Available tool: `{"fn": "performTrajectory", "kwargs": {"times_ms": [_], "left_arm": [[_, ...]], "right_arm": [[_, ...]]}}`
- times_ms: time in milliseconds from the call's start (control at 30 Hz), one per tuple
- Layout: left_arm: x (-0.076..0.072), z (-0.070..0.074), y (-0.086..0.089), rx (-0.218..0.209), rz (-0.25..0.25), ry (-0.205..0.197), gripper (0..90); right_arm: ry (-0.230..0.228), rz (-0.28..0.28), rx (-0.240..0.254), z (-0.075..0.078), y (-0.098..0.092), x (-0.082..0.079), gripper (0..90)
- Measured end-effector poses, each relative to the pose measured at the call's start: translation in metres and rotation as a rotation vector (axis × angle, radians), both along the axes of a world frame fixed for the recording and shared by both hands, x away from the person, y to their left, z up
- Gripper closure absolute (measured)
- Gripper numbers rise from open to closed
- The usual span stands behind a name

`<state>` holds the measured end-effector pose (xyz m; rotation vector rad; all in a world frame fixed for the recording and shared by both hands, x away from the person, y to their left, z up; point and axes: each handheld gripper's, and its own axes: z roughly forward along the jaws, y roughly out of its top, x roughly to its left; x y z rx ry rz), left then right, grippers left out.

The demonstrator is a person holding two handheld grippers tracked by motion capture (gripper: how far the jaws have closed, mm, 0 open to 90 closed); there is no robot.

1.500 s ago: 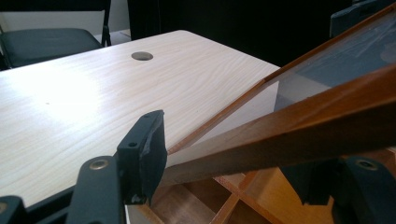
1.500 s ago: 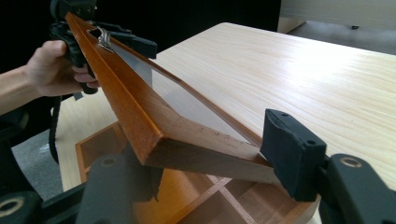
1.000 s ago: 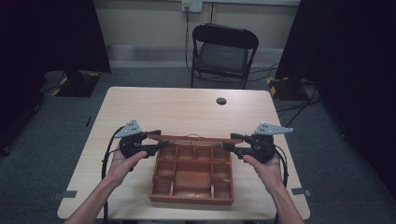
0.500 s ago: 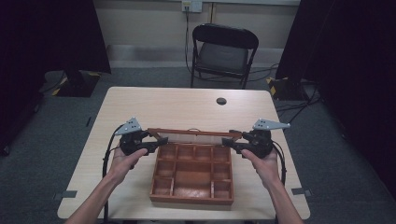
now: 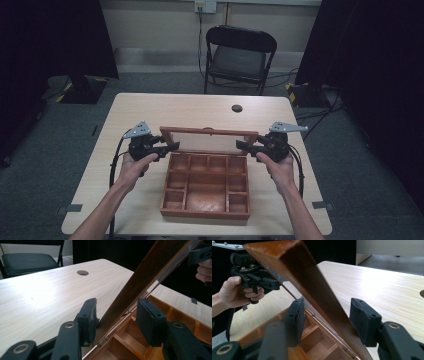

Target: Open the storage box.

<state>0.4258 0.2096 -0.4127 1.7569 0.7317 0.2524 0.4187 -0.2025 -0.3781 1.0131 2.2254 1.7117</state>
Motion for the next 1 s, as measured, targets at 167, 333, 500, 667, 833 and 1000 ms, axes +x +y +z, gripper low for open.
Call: {"fn": "performTrajectory", "kwargs": {"times_ms": [167,333,500,667,833,1000], "left_arm": [[0.002,0.0,0.002,-0.003,-0.008,0.006,53.2],[0.008,0.002,0.0,0.006,0.003,0.018,53.2],[0.012,0.0,0.0,-0.001,0.009,0.019,54.9],[0.016,-0.002,0.0,0.004,0.012,0.022,55.8],[0.018,-0.005,0.0,0.012,0.014,0.023,56.1],[0.021,-0.008,-0.001,0.013,0.017,0.03,56.6]], "right_arm": [[-0.014,-0.005,-0.007,0.0,0.0,0.004,46.7],[-0.02,-0.025,-0.004,-0.002,0.0,0.009,47.8],[-0.002,-0.038,-0.009,-0.008,-0.003,0.015,50.3],[0.003,-0.046,-0.022,-0.012,-0.004,0.019,50.8],[0.009,-0.049,-0.033,-0.016,-0.002,0.023,51.3],[0.01,-0.055,-0.033,-0.019,-0.001,0.026,51.2]]}}
